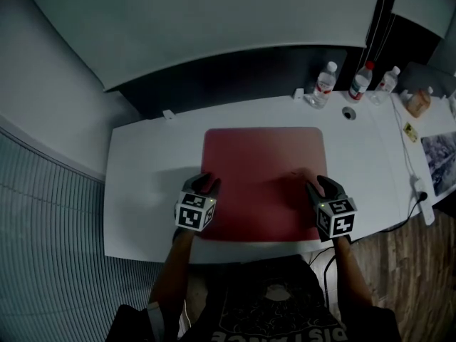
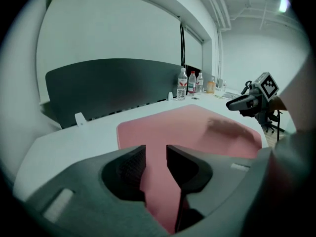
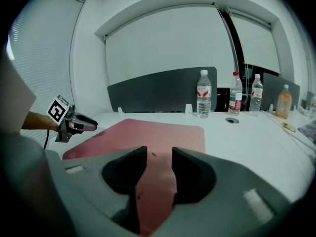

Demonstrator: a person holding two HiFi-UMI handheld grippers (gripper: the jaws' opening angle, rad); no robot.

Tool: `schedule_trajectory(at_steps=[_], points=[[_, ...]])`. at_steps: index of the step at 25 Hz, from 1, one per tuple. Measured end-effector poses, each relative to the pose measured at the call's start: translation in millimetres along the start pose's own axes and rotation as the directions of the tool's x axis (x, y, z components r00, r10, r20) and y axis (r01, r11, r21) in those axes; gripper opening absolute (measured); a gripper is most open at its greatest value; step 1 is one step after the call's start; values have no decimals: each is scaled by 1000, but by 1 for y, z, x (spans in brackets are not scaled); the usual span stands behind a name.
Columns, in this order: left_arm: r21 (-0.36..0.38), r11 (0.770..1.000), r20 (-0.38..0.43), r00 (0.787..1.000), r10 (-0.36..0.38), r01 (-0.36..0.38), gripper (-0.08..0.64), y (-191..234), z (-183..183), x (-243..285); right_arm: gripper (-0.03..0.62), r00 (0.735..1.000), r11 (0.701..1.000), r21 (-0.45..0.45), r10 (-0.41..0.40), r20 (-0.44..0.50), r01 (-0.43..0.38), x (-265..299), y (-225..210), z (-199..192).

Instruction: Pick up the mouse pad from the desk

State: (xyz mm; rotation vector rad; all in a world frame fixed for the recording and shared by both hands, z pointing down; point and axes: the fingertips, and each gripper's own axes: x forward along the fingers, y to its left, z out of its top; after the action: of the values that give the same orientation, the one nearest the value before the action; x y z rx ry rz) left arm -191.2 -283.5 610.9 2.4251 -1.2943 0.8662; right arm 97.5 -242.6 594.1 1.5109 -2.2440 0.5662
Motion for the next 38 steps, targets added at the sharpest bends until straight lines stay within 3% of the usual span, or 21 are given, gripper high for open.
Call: schedule_trajectory(at_steps=[16,27,34,38], points=[[-65,998,-136,991,-8,-1,290,18,-34,31,288,986,998,38,-51,-162,58,29,-46,-44],[-95,995,-173,984,-45,29,376,26,-38,43,382,966,994,43,-87,-243,101,47,-63,-52],[-132,990,-176,981,-80,57,382,25,-42,47,396,957,994,47,-86,-277,102,50,-65,-54],[-123,992,-176,983,-59,38,380,27,-40,45,396,958,994,35,-87,-274,100,52,-64,-54]])
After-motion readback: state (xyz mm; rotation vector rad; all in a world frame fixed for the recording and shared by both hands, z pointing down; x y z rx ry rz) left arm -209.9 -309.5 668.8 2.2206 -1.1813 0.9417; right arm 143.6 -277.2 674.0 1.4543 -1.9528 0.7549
